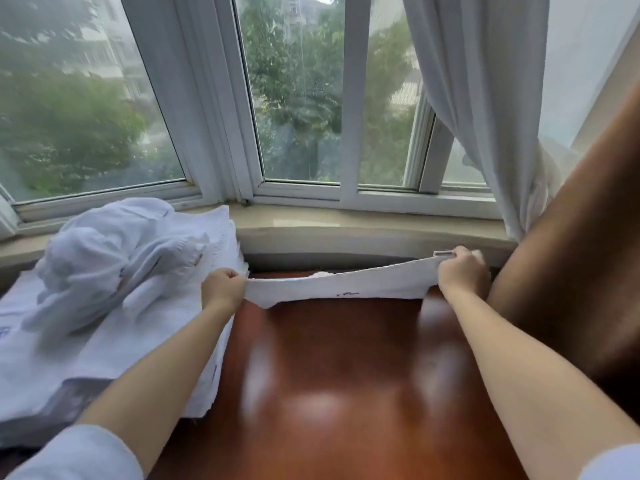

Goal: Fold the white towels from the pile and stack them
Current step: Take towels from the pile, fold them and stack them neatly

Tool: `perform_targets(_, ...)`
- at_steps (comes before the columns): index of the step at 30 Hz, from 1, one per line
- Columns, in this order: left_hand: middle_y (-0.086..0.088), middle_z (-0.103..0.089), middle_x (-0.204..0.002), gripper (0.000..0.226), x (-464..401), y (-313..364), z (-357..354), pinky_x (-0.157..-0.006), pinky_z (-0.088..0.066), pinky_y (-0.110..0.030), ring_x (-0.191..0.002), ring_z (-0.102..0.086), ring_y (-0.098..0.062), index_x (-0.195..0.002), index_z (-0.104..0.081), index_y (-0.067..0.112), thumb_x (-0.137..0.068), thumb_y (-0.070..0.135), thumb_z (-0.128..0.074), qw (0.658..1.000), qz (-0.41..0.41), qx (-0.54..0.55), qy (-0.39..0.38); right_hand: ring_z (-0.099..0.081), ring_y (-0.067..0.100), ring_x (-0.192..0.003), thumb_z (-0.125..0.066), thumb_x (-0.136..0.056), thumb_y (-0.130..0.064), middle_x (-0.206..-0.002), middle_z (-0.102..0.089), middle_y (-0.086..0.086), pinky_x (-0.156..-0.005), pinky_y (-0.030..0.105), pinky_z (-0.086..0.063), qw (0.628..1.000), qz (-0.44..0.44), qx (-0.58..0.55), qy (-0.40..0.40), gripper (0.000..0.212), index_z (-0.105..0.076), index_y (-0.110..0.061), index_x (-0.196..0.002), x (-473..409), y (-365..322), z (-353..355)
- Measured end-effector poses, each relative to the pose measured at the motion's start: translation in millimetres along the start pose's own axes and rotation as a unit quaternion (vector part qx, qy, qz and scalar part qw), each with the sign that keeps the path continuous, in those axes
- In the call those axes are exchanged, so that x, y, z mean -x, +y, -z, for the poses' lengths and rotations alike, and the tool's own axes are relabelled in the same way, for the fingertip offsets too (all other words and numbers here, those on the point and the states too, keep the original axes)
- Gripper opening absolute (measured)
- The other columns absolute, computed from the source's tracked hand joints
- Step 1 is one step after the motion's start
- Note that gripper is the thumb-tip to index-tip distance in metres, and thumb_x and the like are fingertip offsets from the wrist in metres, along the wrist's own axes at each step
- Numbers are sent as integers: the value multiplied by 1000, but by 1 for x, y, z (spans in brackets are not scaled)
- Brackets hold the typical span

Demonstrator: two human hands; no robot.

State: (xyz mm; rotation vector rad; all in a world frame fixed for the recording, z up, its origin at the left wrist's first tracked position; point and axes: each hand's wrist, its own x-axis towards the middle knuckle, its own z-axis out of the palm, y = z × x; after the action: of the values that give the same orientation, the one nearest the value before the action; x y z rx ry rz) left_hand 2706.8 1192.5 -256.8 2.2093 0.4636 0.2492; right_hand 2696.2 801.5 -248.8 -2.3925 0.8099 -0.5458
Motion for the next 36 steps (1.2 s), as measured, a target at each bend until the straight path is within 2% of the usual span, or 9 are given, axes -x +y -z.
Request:
perform_targets(7, -20, -58, -99, 15, 50, -42, -23, -68, -38, -30, -84, -53, -32, -85, -56, -1, -82, 10, -47, 970, 156, -125, -135, -59, 36, -108, -50, -91, -20, -118, -62, 18, -82, 36, -45, 974, -92, 172, -116, 30, -65, -6, -113, 50, 57, -10)
perform_targets(10, -27, -56, -119, 33, 49, -48, -31, -71, -35, -31, -106, -57, -38, -107, -57, -9, -79, 1, -44, 956, 189, -124, -185, -57, 33, -114, -53, -94, -26, -126, -60, 16, -83, 36, -46, 960, -125, 205, -145, 35, -62, -6, -120, 54, 64, -10)
perform_targets(13, -30, -50, -130, 48, 43, -52, -36, -72, -42, -35, -121, -51, -42, -125, -49, -13, -78, 0, -45, 955, 197, -115, -188, -54, 36, -118, -48, -95, -15, -131, -55, 19, -89, 39, -47, 959, -125, 194, -163, 35, -57, -2, -126, 51, 65, -18)
perform_targets(17, -26, -58, -117, 36, 25, -54, -47, -71, -48, -35, -102, -59, -39, -115, -57, -7, -83, 8, -48, 966, 171, -121, -151, -51, 38, -118, -39, -97, -7, -132, -49, 18, -91, 42, -45, 974, -94, 152, -136, 34, -50, -4, -128, 44, 61, -35)
perform_targets(21, -13, -59, -82, 16, -8, -54, -64, -65, -43, -31, -69, -52, -26, -74, -61, 3, -81, 8, -48, 981, 125, -110, -103, -50, 40, -114, -40, -94, -3, -127, -47, 21, -94, 41, -43, 987, -84, 76, -113, 31, -50, -2, -124, 20, 54, -59)
perform_targets(27, -11, -67, -107, 25, -43, -65, -104, -84, -51, -35, -96, -60, -29, -99, -72, 8, -86, 7, -50, 982, 103, -111, -112, -49, 39, -116, -40, -92, 2, -133, -43, 19, -93, 39, -41, 982, -116, 54, -140, 36, -47, 0, -127, -4, 50, -109)
perform_targets(30, -15, -52, -133, 44, -51, -79, -121, -98, -47, -40, -118, -53, -34, -131, -57, 9, -88, 4, -51, 977, 103, -140, -126, -49, 38, -117, -41, -91, 2, -142, -34, 13, -91, 40, -42, 980, -132, 39, -144, 49, -36, -6, -140, -4, 59, -131)
perform_targets(33, -17, -32, -144, 71, -44, -92, -135, -103, -39, -45, -131, -36, -36, -147, -31, 13, -85, 23, -64, 950, 179, -212, -140, -41, 35, -126, -53, -90, -12, -145, -31, 12, -101, 43, -38, 961, -194, 89, -178, 58, -31, -9, -143, 2, 70, -147)
perform_targets(36, -19, -39, -140, 73, -37, -101, -140, -103, -40, -45, -126, -42, -39, -137, -39, 6, -80, 37, -71, 925, 283, -212, -138, -43, 35, -126, -63, -84, -33, -136, -46, 14, -106, 42, -35, 936, -262, 118, -204, 56, -45, -8, -132, 3, 82, -148)
